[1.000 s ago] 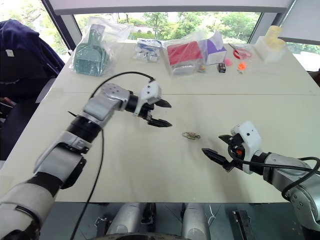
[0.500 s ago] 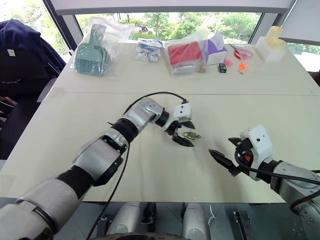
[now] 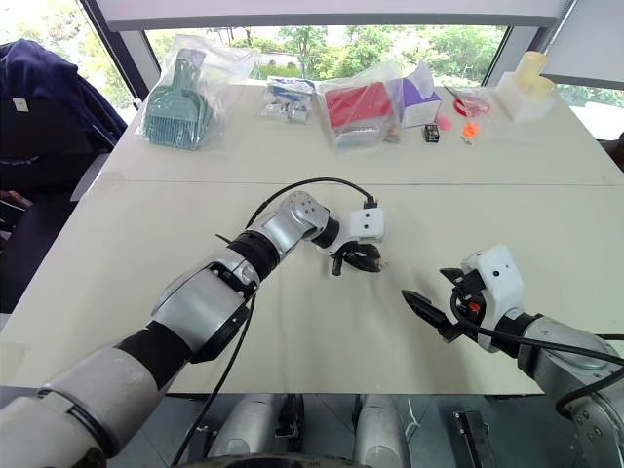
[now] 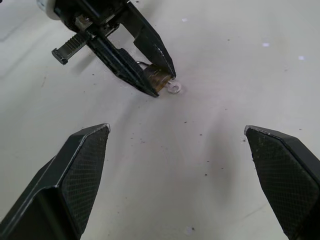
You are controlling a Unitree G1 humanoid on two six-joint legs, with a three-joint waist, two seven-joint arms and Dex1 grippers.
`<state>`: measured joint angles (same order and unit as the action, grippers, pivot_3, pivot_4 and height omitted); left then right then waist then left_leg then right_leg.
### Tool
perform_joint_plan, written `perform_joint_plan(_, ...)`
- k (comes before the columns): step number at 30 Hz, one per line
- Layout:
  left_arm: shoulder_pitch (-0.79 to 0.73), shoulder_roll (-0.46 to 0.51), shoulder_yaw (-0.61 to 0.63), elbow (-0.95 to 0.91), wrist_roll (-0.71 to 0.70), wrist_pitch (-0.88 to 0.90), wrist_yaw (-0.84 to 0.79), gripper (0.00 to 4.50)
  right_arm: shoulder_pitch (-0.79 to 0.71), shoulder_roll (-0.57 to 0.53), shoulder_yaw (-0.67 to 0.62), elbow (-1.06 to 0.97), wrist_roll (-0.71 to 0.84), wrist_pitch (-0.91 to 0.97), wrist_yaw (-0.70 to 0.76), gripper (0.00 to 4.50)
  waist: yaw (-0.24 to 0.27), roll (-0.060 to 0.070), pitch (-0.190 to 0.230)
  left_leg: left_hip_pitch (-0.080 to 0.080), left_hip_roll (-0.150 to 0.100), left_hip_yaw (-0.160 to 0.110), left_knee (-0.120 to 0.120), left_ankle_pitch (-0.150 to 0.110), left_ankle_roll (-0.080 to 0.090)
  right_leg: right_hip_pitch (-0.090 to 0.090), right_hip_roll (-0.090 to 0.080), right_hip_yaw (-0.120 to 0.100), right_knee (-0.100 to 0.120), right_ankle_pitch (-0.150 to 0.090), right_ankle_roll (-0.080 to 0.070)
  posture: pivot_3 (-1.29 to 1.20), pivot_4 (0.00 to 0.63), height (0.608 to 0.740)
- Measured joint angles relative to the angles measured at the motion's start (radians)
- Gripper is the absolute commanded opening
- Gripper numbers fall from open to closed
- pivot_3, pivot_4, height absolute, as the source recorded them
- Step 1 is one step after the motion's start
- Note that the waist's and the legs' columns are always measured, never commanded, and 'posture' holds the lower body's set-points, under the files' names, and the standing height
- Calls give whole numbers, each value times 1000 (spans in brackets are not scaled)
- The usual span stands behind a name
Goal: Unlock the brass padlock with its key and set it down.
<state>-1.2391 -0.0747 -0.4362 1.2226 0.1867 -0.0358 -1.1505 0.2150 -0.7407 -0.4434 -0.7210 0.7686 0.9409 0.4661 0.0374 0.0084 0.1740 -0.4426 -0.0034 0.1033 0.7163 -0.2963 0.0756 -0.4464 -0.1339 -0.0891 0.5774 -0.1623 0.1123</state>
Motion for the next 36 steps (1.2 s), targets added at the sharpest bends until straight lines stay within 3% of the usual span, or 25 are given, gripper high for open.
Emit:
perform_joint_plan(7, 10, 26, -1, -17, 7, -23, -50, 764, -35, 0, 37, 20, -9, -9, 2, 4500, 1, 0, 0, 0, 0, 0, 0, 0, 0, 0, 0, 0, 0, 0, 0, 0, 150, 735)
perform_joint_plan(8, 10, 26, -1, -18, 9, -24, -52, 1792, -35, 0, 38, 21, -9, -10, 3, 4500, 1, 0, 0, 0, 0, 0, 0, 0, 0, 0, 0, 0, 0, 0, 0, 0, 150, 735)
perform_joint_plan(9, 11, 28, -1, -20, 11, -24, -54, 2141, -36, 0, 39, 22, -10, -10, 4, 4500, 1, 0, 0, 0, 0, 0, 0, 0, 0, 0, 0, 0, 0, 0, 0, 0, 150, 735)
perform_joint_plan(22, 15, 57, 6, -30, 21, -37, -86, 2141, -40, -5, 44, 39, -13, -13, 15, 4500, 1, 0, 0, 0, 0, 0, 0, 0, 0, 0, 0, 0, 1, 0, 0, 0, 150, 735)
perform_joint_plan(27, 18, 58, 7, -34, 24, -40, -82, 734, -41, -5, 48, 41, -19, -15, 15, 4500, 1, 0, 0, 0, 0, 0, 0, 0, 0, 0, 0, 0, 1, 0, 0, 0, 150, 735)
perform_joint_plan(33, 45, 58, 9, -61, 31, -69, -53, 736, -70, 8, 74, 49, -17, -8, -2, 4500, 3, 0, -1, 1, 0, 0, 1, 0, 0, 1, 0, 0, 1, 0, 0, 0, 150, 735)
perform_joint_plan(36, 107, 76, 44, -86, 18, -190, 5, 736, -98, 53, 90, 69, -17, -1, -38, 4500, 3, 0, -1, 1, 0, 0, 1, 0, 0, 2, -1, 0, 1, 0, 0, 0, 150, 735)
